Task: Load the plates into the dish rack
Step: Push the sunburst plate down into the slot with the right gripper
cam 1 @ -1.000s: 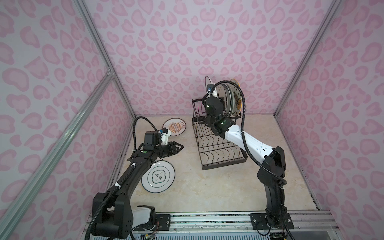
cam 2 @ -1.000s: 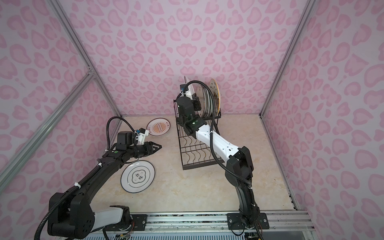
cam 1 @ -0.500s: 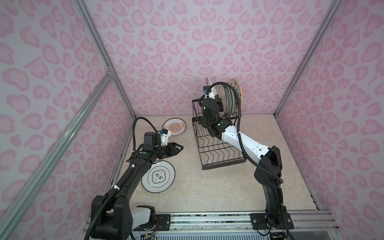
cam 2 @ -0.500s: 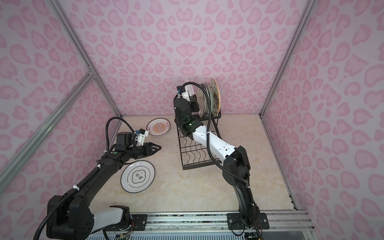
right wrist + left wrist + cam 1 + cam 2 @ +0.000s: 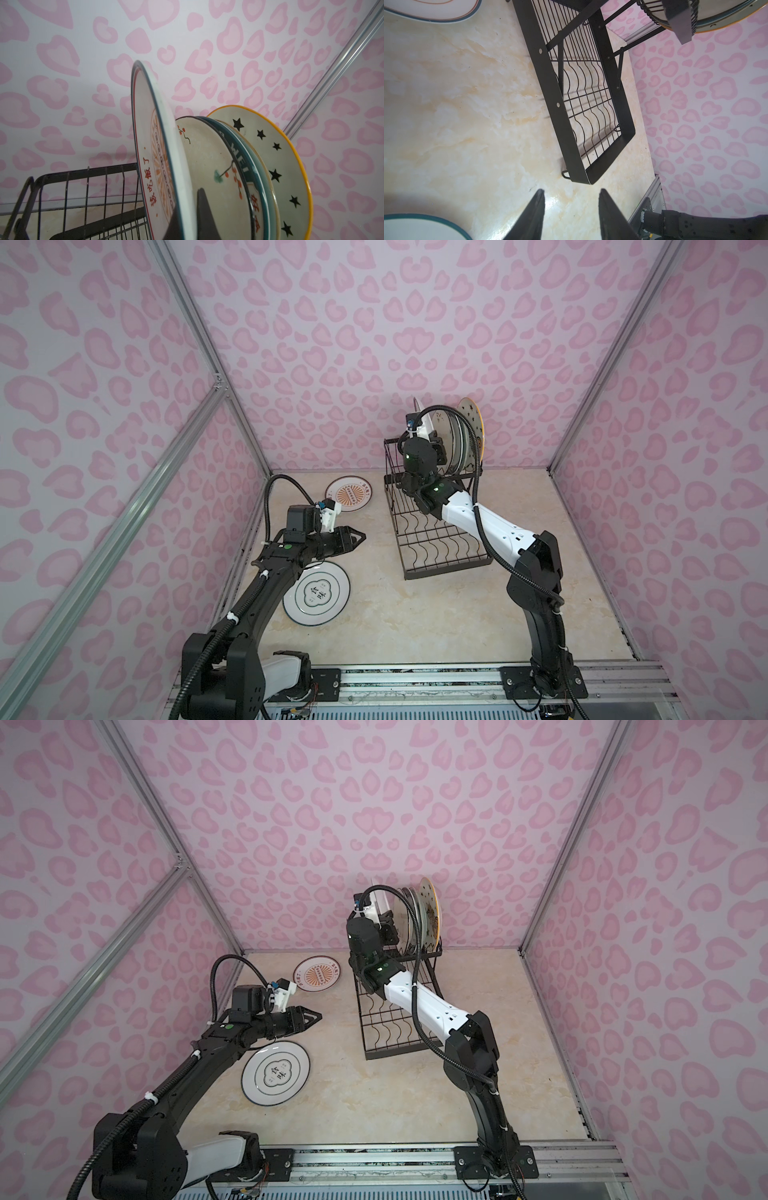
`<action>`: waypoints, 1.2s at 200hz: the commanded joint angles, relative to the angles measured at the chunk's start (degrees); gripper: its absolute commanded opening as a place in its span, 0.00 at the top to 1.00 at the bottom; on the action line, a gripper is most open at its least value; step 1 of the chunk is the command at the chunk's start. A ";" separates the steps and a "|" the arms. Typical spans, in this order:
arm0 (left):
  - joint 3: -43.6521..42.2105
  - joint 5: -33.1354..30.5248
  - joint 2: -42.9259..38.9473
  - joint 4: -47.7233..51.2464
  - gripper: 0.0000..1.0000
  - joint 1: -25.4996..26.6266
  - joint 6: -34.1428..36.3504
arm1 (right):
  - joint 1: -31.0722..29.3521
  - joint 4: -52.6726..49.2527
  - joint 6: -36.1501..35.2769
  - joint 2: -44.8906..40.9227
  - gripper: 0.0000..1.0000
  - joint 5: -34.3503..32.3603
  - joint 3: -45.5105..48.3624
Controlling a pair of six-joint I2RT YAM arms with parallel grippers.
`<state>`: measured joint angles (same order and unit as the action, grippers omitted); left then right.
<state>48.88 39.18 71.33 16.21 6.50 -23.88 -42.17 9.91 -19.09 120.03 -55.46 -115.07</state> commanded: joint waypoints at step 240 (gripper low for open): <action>0.69 -0.55 -0.14 1.24 0.54 -0.74 1.28 | 1.30 -6.70 9.19 -1.37 1.00 3.29 4.11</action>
<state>48.95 39.00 71.44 17.19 5.74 -23.57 -40.91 2.63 -11.55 119.11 -52.73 -111.77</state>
